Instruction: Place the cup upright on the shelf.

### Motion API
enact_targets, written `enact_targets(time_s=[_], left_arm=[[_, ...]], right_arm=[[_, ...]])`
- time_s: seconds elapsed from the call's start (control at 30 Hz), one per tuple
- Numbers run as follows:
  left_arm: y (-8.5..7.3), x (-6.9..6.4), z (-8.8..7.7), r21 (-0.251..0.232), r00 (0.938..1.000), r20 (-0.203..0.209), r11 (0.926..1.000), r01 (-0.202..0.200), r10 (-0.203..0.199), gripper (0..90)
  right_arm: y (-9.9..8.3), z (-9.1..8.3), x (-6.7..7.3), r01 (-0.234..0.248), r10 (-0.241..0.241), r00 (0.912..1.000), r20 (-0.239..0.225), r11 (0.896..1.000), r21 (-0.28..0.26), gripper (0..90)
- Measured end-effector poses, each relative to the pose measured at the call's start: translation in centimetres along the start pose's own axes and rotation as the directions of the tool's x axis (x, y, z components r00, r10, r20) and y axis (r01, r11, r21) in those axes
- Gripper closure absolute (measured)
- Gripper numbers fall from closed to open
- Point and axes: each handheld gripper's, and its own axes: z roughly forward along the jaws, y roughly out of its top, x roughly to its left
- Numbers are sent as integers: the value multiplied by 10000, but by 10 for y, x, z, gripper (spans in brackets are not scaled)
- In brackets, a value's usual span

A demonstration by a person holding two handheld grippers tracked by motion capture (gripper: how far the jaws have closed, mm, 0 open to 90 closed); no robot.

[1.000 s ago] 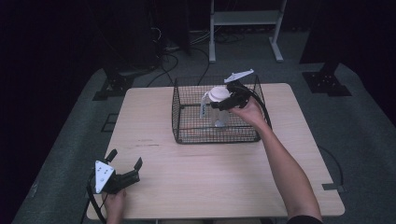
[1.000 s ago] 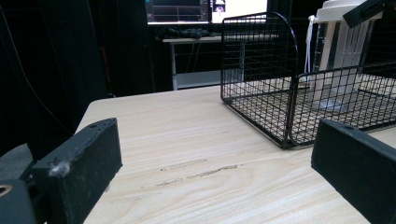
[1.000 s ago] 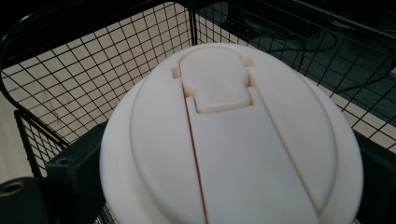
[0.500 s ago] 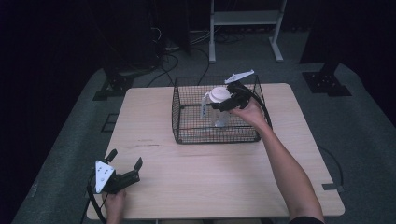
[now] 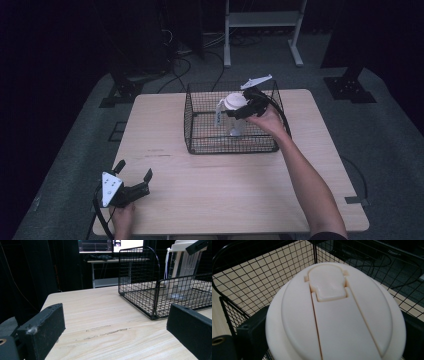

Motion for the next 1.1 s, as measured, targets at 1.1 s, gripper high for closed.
enact_targets(time_s=[1.1], left_arm=[[0, -1, 0, -51, 10000, 13, 10000, -31, 32, 9]], right_arm=[[5, -20, 2, -123, 141, 9996, 249, 9976, -684, 6]])
